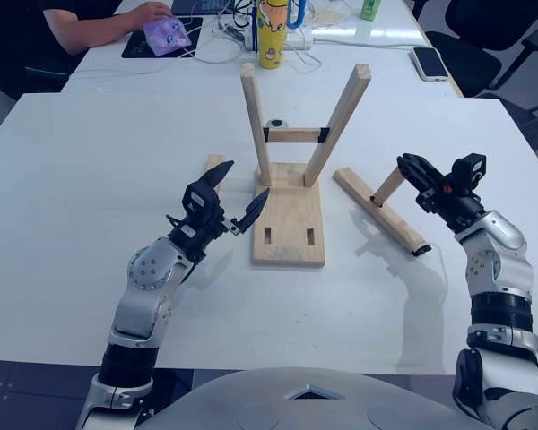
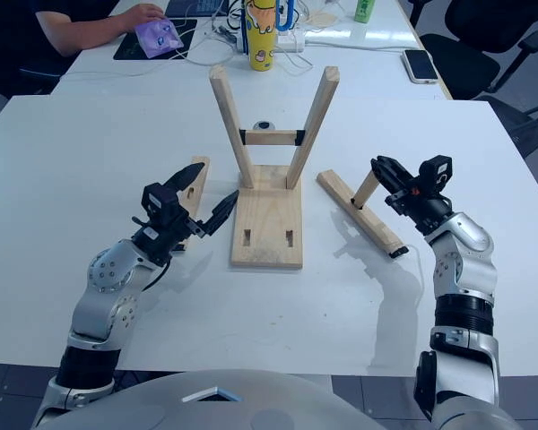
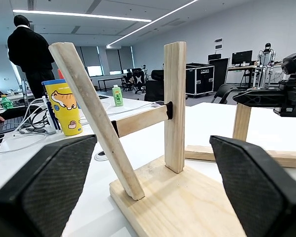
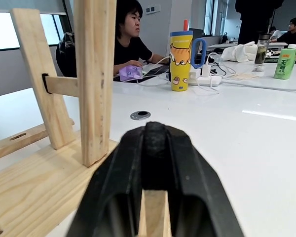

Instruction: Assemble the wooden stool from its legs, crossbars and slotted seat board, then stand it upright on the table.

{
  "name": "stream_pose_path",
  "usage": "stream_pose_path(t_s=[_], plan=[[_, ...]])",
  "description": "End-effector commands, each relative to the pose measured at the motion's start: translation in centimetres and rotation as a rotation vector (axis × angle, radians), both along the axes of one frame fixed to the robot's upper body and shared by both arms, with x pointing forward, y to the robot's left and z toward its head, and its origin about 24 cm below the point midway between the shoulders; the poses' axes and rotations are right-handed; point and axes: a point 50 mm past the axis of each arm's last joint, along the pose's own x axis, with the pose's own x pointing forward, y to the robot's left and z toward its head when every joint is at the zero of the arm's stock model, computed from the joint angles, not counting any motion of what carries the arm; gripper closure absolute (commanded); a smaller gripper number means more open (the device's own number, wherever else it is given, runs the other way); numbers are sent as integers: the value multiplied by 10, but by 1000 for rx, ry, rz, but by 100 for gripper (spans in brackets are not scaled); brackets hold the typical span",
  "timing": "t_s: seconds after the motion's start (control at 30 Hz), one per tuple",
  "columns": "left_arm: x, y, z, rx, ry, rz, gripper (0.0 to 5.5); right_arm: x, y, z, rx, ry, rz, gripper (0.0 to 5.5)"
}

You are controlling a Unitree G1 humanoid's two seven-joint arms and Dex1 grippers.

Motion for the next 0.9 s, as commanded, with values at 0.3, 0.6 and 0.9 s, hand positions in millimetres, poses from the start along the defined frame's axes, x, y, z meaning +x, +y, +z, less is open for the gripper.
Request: stream_pose_path(t_s=[0.3, 0.6, 0.9], plan=[[3, 4, -3, 27, 8, 14, 126, -8, 8, -31, -43, 119, -26, 505], [2, 0, -8, 35, -5, 10, 126, 9, 5, 0, -31, 23, -26, 421], [-1, -1, -12, 29, 0, 29, 126, 28, 15, 87, 88, -184, 14, 421]])
